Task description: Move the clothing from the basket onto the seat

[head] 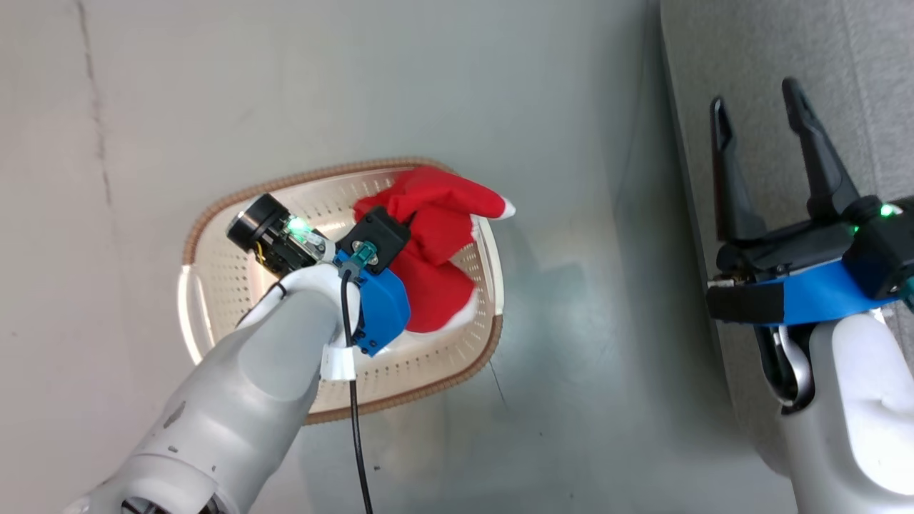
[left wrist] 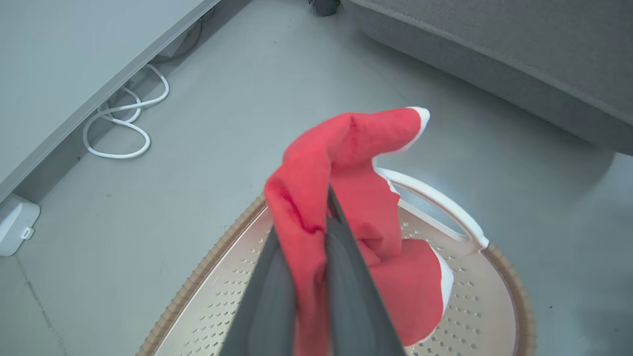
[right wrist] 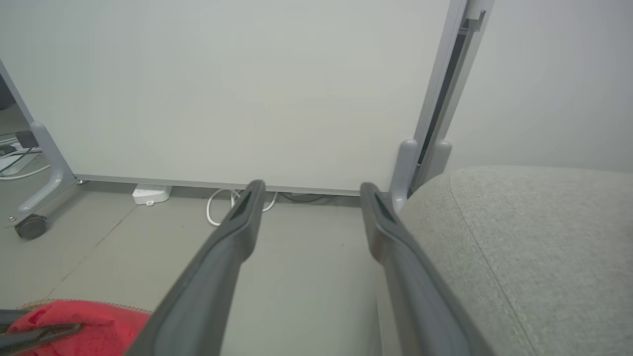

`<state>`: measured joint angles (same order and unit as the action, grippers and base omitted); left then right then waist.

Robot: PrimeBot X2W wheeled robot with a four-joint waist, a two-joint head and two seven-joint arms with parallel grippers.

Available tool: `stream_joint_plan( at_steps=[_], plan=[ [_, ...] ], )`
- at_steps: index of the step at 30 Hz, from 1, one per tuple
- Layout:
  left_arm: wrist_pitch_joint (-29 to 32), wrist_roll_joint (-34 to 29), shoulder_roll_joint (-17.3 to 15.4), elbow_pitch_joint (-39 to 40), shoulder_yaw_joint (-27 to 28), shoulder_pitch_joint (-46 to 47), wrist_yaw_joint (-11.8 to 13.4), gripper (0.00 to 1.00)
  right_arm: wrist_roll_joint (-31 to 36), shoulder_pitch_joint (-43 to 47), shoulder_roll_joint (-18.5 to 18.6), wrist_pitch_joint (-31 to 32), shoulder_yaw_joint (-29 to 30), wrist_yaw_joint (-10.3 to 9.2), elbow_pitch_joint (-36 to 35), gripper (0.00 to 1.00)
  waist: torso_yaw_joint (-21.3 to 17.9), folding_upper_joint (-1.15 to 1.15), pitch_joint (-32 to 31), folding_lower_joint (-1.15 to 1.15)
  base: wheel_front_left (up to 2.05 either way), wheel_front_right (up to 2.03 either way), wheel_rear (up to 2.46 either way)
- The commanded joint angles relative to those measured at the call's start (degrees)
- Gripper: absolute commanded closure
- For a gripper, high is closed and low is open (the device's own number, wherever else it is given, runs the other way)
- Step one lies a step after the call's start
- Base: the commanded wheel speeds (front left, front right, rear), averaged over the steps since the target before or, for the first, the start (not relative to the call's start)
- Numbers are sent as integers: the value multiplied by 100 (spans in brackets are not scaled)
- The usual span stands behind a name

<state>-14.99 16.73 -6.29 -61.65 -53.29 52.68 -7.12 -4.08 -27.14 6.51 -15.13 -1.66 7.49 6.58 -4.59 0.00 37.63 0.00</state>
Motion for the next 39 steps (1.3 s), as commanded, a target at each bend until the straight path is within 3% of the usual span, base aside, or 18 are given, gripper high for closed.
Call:
stream_joint_plan(
  at_steps=[1, 17, 27, 39],
  plan=[
    [-26, 40, -29, 110, 53, -96, -36, 100, -20, 102, 37, -3, 11, 1, 34, 0, 130, 0, -364, 0, 0, 0, 0],
    [-29, -1, -30, 1987, 984, -689, 87, 100, -66, 919, 52, -4, 60, 1, 281, 0, 399, 0, -1722, 0, 0, 0, 0],
    [-28, -52, 165, 2416, 1257, -821, 43, 100, -94, 1310, -19, -4, 31, 1, 419, 0, 501, 0, -2463, 0, 0, 0, 0],
    [-29, -10, 268, 2480, 1198, -936, -4, 100, -119, 1703, -81, -3, 70, 1, 487, 0, 600, 0, -3009, 0, 0, 0, 0]
  ],
)
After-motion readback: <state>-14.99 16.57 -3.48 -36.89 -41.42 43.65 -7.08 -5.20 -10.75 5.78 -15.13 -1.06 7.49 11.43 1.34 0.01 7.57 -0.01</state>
